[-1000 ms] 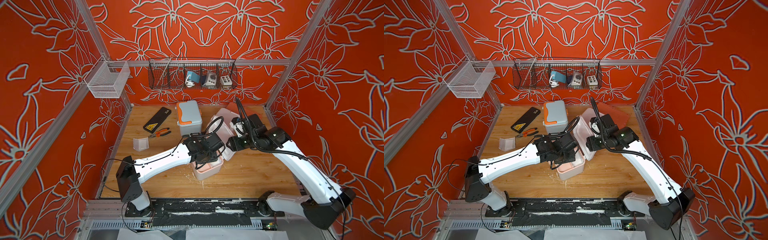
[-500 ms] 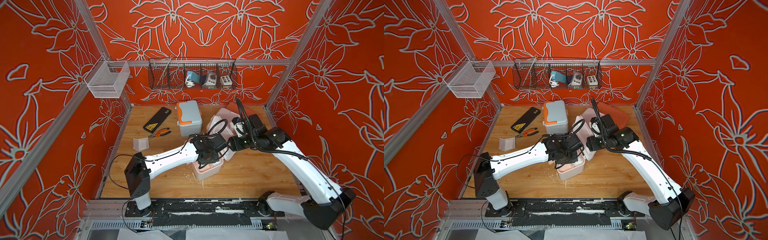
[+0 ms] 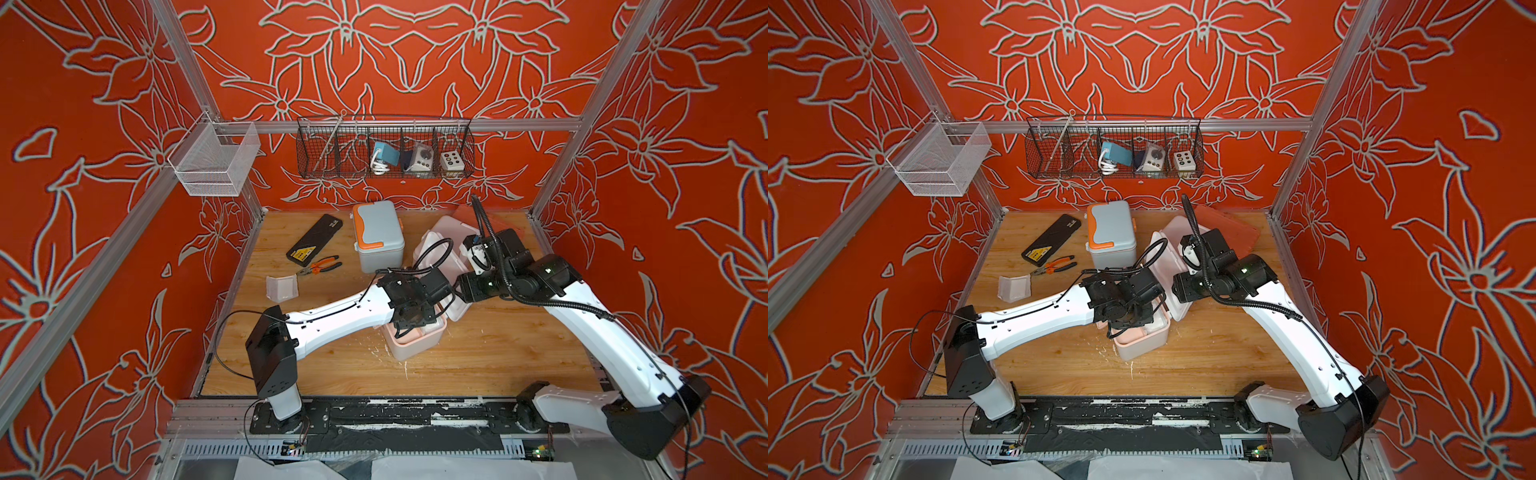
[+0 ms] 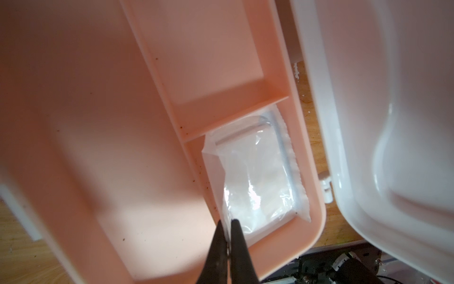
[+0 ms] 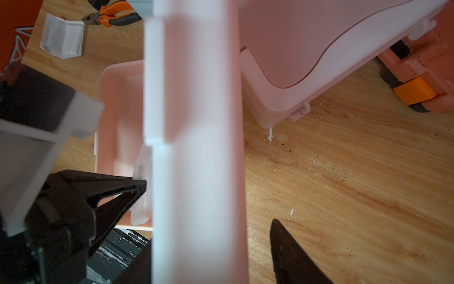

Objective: Open first aid kits and take out gauze
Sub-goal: Pick up the gauze from the first aid kit.

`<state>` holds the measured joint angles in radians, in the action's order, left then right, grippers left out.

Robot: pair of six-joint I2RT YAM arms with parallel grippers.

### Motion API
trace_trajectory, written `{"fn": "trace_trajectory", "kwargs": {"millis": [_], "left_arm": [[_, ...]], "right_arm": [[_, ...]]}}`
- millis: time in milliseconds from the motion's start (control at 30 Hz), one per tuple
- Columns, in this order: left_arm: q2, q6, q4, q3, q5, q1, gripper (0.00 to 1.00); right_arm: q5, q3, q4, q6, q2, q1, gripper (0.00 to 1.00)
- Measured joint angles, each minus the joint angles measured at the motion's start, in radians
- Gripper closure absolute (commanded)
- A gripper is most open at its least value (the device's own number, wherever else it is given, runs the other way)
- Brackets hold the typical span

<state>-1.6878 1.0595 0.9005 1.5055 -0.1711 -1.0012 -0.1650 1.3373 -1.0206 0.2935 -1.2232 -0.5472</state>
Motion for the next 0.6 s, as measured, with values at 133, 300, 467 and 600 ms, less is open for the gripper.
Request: {"fn": "trace_trajectory", "kwargs": {"millis": [133,300,467,600], "left_arm": [[0.054,-0.027,0.002,0.002,-0.017,0.004,1.0],[0.218,-0.093,-0.054,-0.05,-0.008,0.066,1.0],[0.436,-0.187,-0.124,-0.168,0.065,0.225,1.0],[0.509,-0.277,-0.121,-0.182,0.119,0.394,1.0]], "right_arm": [[-0.001,-0.004,0.001,0.0,0.0,0.0,0.36],[0.0,-0.004,0.001,0.0,0.0,0.0,0.36],[0.0,-0.004,0.001,0.0,-0.001,0.0,0.36],[0.0,-0.005,0.001,0.0,-0.001,0.0,0.36]]}}
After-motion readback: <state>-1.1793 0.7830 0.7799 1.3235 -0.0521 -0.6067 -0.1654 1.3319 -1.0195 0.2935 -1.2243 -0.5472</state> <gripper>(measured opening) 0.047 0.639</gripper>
